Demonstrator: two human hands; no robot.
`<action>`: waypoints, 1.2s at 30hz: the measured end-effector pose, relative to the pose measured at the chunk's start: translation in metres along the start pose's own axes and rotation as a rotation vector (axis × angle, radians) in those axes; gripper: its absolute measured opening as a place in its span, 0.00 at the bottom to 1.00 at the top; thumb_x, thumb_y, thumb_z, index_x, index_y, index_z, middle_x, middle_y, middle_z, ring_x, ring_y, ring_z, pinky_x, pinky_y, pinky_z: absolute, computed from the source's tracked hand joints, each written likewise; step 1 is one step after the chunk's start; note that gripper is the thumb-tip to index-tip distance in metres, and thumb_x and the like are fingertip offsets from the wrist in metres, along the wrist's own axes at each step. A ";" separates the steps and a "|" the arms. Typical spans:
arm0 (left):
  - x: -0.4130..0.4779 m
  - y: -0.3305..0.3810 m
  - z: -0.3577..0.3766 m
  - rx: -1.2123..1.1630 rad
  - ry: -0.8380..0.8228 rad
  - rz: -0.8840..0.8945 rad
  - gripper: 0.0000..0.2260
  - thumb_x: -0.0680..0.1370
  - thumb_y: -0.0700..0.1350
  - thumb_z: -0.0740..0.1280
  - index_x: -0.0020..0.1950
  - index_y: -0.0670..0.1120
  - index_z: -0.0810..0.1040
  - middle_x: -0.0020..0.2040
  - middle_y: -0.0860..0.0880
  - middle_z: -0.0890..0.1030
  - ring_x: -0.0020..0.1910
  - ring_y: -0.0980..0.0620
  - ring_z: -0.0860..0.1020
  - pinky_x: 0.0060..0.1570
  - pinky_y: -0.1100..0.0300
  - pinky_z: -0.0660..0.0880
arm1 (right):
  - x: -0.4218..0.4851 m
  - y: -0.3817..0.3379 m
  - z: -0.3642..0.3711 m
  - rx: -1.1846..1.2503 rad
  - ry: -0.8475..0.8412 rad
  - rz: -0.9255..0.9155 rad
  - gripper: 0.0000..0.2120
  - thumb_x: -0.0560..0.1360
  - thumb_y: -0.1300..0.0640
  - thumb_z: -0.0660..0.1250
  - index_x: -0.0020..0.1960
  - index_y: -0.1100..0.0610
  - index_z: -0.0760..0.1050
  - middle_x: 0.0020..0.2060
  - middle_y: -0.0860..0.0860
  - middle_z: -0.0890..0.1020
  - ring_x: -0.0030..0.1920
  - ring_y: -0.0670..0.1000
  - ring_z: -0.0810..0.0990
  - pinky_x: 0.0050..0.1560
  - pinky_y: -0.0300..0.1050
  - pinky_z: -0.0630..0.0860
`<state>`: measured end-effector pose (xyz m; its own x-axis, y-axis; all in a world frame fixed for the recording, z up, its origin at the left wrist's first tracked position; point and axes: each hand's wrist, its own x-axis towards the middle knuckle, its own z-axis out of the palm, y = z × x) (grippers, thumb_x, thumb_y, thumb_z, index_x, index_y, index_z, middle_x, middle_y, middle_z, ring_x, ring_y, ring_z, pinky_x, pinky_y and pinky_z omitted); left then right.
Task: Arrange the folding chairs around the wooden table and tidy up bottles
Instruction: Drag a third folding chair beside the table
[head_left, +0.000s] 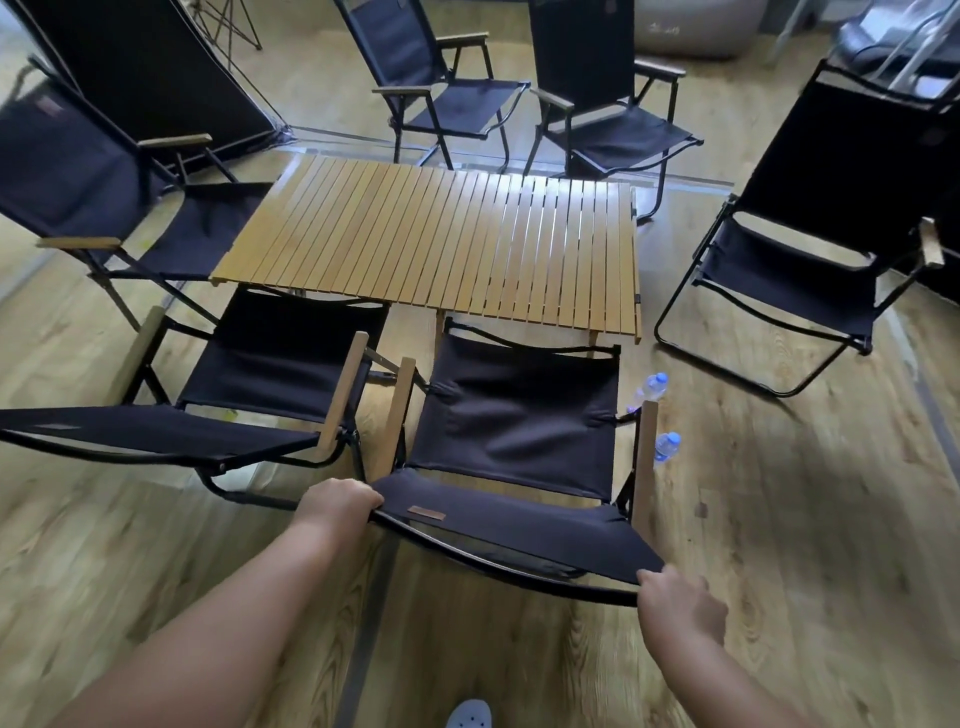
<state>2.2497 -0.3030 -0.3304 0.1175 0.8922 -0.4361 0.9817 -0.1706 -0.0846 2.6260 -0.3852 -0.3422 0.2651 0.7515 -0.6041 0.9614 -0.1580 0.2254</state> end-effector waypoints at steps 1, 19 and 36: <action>0.003 0.001 0.000 -0.004 0.012 0.000 0.16 0.78 0.40 0.66 0.63 0.55 0.78 0.61 0.52 0.80 0.60 0.51 0.79 0.58 0.56 0.77 | 0.002 0.001 0.000 0.005 -0.006 0.003 0.17 0.77 0.62 0.61 0.62 0.46 0.71 0.60 0.48 0.74 0.62 0.54 0.72 0.55 0.46 0.73; 0.029 -0.018 0.025 -0.113 0.031 -0.046 0.22 0.80 0.37 0.61 0.71 0.55 0.72 0.71 0.54 0.73 0.68 0.51 0.74 0.65 0.56 0.73 | 0.062 -0.019 -0.043 -0.088 -0.030 -0.019 0.20 0.76 0.61 0.62 0.66 0.47 0.71 0.61 0.49 0.73 0.62 0.55 0.72 0.53 0.46 0.73; 0.033 -0.037 0.026 -0.144 0.006 -0.057 0.24 0.80 0.36 0.61 0.73 0.56 0.71 0.74 0.54 0.70 0.71 0.52 0.71 0.66 0.57 0.72 | 0.043 -0.037 -0.042 -0.096 -0.032 0.018 0.20 0.77 0.60 0.64 0.68 0.50 0.70 0.63 0.52 0.73 0.63 0.58 0.72 0.57 0.49 0.73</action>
<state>2.2134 -0.2781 -0.3651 0.0616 0.9014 -0.4285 0.9981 -0.0585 0.0202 2.5992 -0.3202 -0.3443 0.2865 0.7278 -0.6231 0.9452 -0.1083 0.3081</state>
